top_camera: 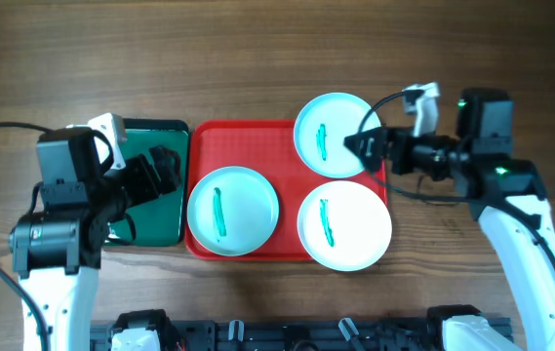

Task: Clean dirty plates on tray and stack at the side
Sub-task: 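Reach left gripper to sponge and right gripper to lower-left plate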

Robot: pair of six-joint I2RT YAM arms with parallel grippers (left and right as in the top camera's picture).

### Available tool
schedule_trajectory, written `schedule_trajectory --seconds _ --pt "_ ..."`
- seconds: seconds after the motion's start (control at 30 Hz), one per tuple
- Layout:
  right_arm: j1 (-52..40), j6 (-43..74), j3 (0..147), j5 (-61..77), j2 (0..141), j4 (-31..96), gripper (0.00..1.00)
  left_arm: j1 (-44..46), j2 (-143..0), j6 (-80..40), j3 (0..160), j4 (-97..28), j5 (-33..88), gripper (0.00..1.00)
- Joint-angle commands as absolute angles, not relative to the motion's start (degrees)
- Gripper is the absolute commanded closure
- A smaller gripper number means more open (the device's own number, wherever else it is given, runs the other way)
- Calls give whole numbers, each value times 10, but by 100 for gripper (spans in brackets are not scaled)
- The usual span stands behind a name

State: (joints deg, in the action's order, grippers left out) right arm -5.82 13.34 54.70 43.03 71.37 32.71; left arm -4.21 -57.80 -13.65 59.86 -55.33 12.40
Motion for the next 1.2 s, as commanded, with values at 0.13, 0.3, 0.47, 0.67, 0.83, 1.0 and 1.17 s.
schedule_trajectory --seconds 0.13,0.3,0.47,0.67,0.83,1.0,1.17 --pt "-241 180 656 176 791 472 1 -44 -633 -264 608 -562 38 7" --pt "-328 227 677 146 895 485 35 -44 -634 -277 608 -584 -36 9" --pt "-399 257 677 110 964 402 55 -44 -651 -277 608 -585 -58 5" --pt "-411 270 677 107 1052 345 59 -44 -736 -265 608 -576 -61 3" --pt "-412 291 677 107 1067 318 66 -44 -765 -243 608 -555 -61 3" --pt "-413 332 677 110 1099 306 76 -44 -765 -242 608 -549 -61 2" --pt "-413 345 677 116 1105 294 92 -44 -765 -243 608 -549 -61 1"
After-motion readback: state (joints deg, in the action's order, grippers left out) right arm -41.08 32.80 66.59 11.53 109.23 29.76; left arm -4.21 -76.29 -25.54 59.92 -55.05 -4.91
